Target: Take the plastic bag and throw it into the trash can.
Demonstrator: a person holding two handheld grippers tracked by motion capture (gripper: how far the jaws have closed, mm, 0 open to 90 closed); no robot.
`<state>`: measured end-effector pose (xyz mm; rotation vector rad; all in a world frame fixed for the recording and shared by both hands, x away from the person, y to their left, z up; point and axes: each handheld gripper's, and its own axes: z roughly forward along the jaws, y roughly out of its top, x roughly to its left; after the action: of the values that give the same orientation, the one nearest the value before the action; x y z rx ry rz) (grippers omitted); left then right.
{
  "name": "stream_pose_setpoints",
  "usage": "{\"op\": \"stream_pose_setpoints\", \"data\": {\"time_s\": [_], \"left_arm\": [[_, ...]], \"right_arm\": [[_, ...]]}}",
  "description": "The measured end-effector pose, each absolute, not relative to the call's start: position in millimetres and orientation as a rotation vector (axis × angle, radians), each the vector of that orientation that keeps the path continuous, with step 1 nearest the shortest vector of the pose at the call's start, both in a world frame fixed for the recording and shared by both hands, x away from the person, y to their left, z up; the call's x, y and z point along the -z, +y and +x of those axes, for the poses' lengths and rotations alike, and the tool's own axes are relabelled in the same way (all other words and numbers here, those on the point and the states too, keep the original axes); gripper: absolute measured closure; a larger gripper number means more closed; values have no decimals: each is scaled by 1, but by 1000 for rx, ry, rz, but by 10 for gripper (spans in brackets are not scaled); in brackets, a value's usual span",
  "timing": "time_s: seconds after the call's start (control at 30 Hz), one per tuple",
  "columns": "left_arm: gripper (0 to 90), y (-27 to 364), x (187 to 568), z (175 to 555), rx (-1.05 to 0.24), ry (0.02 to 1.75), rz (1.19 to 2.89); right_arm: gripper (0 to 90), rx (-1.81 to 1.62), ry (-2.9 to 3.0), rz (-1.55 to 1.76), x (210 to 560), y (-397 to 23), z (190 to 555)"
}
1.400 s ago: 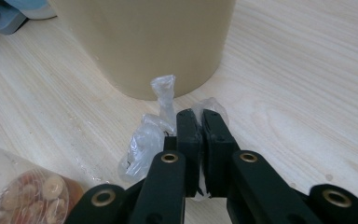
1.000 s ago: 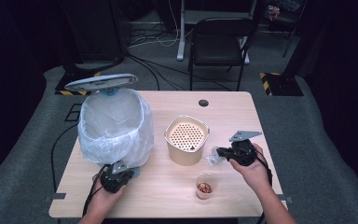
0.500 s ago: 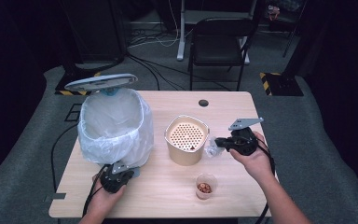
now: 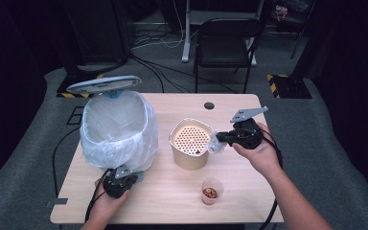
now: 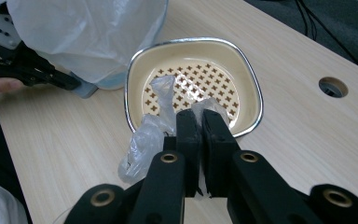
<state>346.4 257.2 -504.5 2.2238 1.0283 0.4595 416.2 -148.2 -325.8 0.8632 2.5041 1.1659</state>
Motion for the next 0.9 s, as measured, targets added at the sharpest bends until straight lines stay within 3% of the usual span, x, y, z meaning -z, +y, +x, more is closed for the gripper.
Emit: {"op": "stream_pose_setpoints", "data": {"time_s": [0.9], "left_arm": [[900,259,504,348,-478,1012,2251]], "right_arm": [[863,-1325,2538,637,277,-62,425]]}}
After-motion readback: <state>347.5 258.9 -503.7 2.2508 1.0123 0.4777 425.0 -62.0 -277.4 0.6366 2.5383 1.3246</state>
